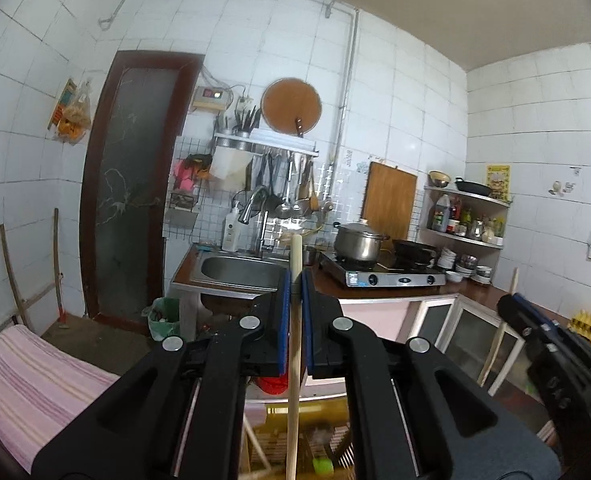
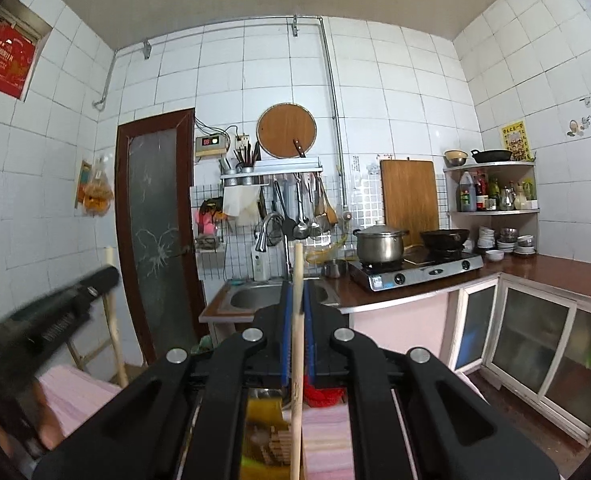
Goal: Organize utensils
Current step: 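Lower both chopsticks into the yellow holder while both tools open to release, then grasp the blue spatula with the left tool while the right tool grasps a chopstick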
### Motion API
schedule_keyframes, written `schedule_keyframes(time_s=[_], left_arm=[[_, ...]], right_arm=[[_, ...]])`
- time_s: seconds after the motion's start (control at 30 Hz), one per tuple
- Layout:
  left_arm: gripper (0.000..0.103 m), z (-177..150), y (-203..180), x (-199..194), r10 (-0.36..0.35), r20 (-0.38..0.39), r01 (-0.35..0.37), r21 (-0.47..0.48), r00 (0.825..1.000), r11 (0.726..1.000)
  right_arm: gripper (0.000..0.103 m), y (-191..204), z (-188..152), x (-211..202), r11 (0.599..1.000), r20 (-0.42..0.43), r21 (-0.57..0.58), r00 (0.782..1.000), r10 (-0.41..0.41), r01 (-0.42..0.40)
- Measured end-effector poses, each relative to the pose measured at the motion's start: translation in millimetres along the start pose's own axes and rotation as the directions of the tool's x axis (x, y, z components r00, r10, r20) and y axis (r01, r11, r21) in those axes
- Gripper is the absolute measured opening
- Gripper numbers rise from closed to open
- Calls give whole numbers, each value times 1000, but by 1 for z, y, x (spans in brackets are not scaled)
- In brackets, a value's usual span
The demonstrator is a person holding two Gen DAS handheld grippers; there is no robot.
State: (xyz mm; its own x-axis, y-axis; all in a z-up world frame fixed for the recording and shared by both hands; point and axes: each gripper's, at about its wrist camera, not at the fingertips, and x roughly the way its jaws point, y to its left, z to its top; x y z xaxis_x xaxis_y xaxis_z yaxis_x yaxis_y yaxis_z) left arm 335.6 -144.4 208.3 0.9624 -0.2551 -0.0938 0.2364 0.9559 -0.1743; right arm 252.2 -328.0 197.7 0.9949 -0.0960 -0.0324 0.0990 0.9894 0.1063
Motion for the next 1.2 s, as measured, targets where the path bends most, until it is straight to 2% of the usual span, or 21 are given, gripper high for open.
schedule_keyframes(time_s=[0.17, 0.27, 0.47, 0.6, 0.67, 0.7, 0.73, 0.77, 0.8, 0.83, 0.87, 0.93, 1.03, 1.2], left_arm=[[4, -17, -1, 56, 50, -11, -50, 11, 999, 999], [4, -34, 2, 79, 76, -46, -76, 7, 996, 997], [5, -64, 12, 96, 118, -97, -117, 21, 988, 993], [5, -62, 17, 92, 118, -108, -117, 17, 987, 993], [9, -55, 21, 85, 110, -136, -110, 9, 985, 994], [14, -52, 22, 80, 111, -143, -111, 4, 983, 994], [30, -47, 27, 72, 106, -158, -108, -3, 982, 994], [39, -43, 29, 62, 104, -165, -106, -4, 981, 994], [58, -40, 32, 51, 109, -166, -111, 1, 980, 994], [70, -35, 35, 36, 122, -160, -121, 13, 980, 993], [75, -32, 38, 25, 130, -153, -128, 23, 980, 992], [98, -29, 45, -1, 149, -161, -141, 55, 976, 988], [98, -32, 56, -33, 164, -180, -147, 106, 970, 983], [98, -57, 80, -69, 171, -264, -143, 121, 949, 982]], right_arm=[[6, 1, -6, 45, 999, 13, 25, 1000, 27, -27], [6, 6, -21, 65, 999, -1, 22, 999, 40, -40], [6, 7, -68, 92, 999, -88, 12, 995, 43, -42], [7, 3, -81, 93, 999, -153, -5, 987, 42, -43], [8, 5, -80, 90, 999, -189, -27, 981, 37, -42], [21, 6, -78, 88, 999, -210, -48, 977, 14, -24], [51, 8, -75, 86, 998, -226, -63, 974, -2, -12], [61, 8, -72, 81, 997, -240, -73, 971, -15, -3], [63, 9, -68, 73, 997, -244, -81, 970, -21, 2], [63, 11, -65, 67, 995, -246, -95, 969, -34, 11], [63, 13, -62, 59, 993, -252, -113, 966, -54, 25], [66, 15, -58, 41, 990, -275, -132, 958, -77, 42], [75, 15, -60, 15, 988, -291, -136, 951, -106, 68], [76, 20, -91, -24, 982, -361, -156, 919, -156, 106]])
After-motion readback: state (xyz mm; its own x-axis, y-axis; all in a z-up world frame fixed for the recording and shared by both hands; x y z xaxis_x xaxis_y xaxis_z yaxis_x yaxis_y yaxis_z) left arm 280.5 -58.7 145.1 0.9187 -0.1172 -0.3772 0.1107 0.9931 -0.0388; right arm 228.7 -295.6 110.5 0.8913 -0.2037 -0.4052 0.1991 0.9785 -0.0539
